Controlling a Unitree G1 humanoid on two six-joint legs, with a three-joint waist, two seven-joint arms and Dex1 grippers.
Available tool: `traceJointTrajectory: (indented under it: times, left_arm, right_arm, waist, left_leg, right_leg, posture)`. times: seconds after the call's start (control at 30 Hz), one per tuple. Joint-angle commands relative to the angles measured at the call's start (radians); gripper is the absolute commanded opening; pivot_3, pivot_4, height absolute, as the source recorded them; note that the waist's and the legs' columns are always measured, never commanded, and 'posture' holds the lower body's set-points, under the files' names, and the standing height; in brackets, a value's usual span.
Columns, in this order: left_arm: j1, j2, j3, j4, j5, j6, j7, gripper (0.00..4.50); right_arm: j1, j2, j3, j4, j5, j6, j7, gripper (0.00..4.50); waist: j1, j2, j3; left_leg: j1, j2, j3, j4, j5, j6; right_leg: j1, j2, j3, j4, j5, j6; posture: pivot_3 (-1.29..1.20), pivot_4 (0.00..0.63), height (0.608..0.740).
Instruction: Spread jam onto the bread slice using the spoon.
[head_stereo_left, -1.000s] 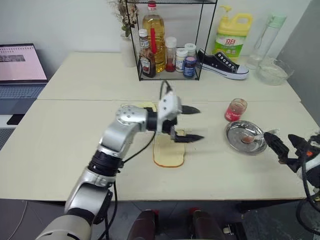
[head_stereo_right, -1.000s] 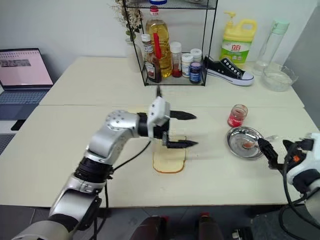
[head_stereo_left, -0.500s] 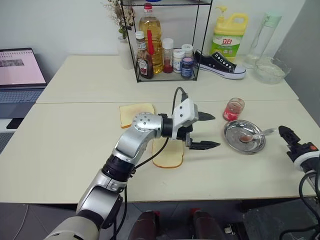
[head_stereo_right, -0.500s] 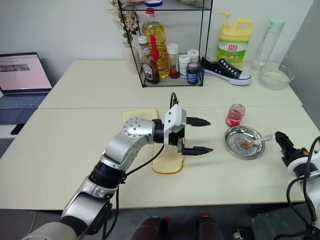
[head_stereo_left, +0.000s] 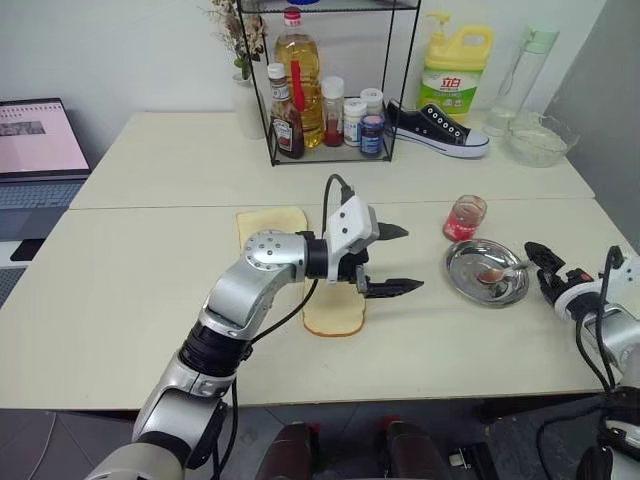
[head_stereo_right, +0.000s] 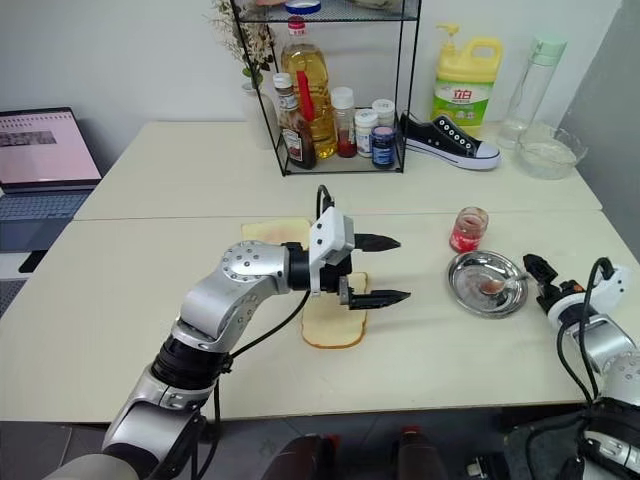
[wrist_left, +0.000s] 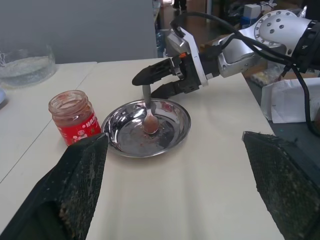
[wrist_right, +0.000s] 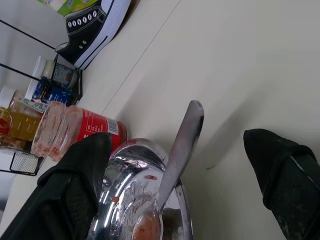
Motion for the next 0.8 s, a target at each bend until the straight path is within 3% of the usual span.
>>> traceJointTrajectory:
  times: [0.03, 0.33, 0.37, 0.47, 0.8]
  left_arm:
    - [-0.003, 0.015, 0.032, -0.049, -0.019, 0.007, 0.015, 4.47]
    - [-0.018, 0.044, 0.043, -0.052, -0.023, 0.018, 0.013, 4.47]
    - [-0.019, 0.045, 0.043, -0.051, -0.024, 0.018, 0.013, 4.49]
    - [-0.024, 0.045, 0.04, -0.045, -0.022, 0.015, 0.01, 4.5]
    - [-0.041, 0.043, 0.04, -0.033, -0.023, 0.007, 0.005, 4.5]
  right_arm:
    - [-0.048, -0.013, 0.0, 0.055, -0.038, -0.031, 0.05, 4.5]
    - [-0.122, 0.014, -0.018, 0.184, -0.104, -0.095, 0.122, 4.5]
    - [-0.123, 0.017, -0.021, 0.188, -0.109, -0.102, 0.121, 4.32]
    - [-0.126, 0.026, -0.021, 0.197, -0.118, -0.113, 0.133, 3.55]
    - [-0.125, 0.042, -0.046, 0.21, -0.13, -0.156, 0.16, 0.03]
  waist:
    - [-0.001, 0.0, 0.0]
    - [-0.002, 0.0, 0.0]
    - [-0.002, 0.0, 0.0]
    - [-0.002, 0.0, 0.0]
    - [0.0, 0.0, 0.0]
  left_leg:
    - [0.0, 0.0, 0.0, 0.0, 0.0, 0.0]
    - [0.001, 0.0, 0.001, 0.0, 0.0, 0.0]
    - [0.001, 0.0, 0.001, 0.0, 0.0, 0.0]
    - [0.001, 0.0, 0.001, 0.0, 0.0, 0.0]
    - [0.007, 0.0, 0.001, 0.0, -0.001, 0.001]
  right_leg:
    - [0.0, 0.0, 0.0, 0.0, 0.0, 0.0]
    - [0.0, 0.0, 0.001, 0.0, 0.0, 0.0]
    - [0.0, 0.0, 0.001, 0.0, 0.0, 0.0]
    - [0.001, 0.0, 0.001, 0.0, 0.0, 0.0]
    - [0.007, 0.0, 0.0, -0.002, 0.0, 0.0]
  posture:
    - [0.0, 0.15, 0.74]
    - [0.0, 0.15, 0.74]
    - [0.0, 0.15, 0.74]
    - [0.0, 0.15, 0.74]
    - [0.0, 0.15, 0.74]
